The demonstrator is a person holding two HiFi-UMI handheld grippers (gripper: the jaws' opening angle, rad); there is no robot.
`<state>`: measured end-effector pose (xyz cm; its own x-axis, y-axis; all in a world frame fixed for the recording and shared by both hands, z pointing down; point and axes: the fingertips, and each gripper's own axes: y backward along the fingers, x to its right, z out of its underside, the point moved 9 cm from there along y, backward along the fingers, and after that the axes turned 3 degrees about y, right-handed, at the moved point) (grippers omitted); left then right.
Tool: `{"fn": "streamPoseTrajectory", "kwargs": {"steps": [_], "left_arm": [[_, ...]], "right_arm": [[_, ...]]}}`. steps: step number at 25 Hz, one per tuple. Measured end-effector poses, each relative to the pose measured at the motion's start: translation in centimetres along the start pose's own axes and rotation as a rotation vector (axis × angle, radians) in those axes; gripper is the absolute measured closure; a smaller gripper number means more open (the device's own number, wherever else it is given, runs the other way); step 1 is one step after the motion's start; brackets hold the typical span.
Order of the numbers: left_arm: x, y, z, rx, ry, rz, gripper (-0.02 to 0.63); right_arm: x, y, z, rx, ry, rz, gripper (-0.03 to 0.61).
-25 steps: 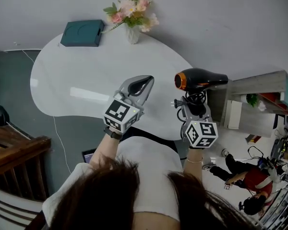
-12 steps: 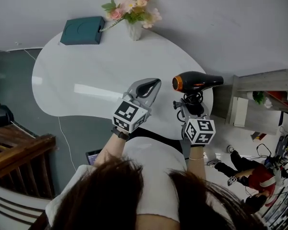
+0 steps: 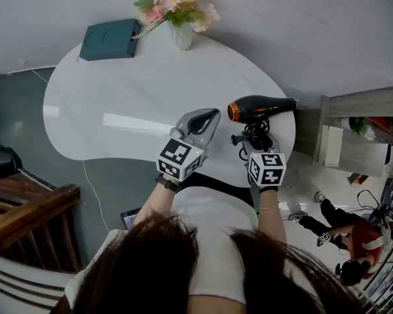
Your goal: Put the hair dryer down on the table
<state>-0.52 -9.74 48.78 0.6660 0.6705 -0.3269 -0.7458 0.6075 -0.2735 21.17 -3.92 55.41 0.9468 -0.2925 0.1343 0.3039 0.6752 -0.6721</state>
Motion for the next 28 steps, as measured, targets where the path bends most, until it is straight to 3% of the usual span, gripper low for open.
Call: {"fn": "streamPoseTrajectory", "kwargs": {"steps": [7,19,28], "left_arm": [[0.1,0.0,1.6,-0.036,0.021,0.008,0.551],[0.4,-0.4,4.3,-0.098,0.044,0.028,0.551],[0.8,-0.4,4.6,-0.099,0.055,0.031,0.551]], "right_arm": [[-0.4,-1.8,1.2,-0.044,-0.026,-0.014,0.347],[-1.1,-3.2,2.6,-0.07,0.041,0.035,0.347],[-1.1,-3.6,3.2,-0.085,0.032,0.044,0.341]]}}
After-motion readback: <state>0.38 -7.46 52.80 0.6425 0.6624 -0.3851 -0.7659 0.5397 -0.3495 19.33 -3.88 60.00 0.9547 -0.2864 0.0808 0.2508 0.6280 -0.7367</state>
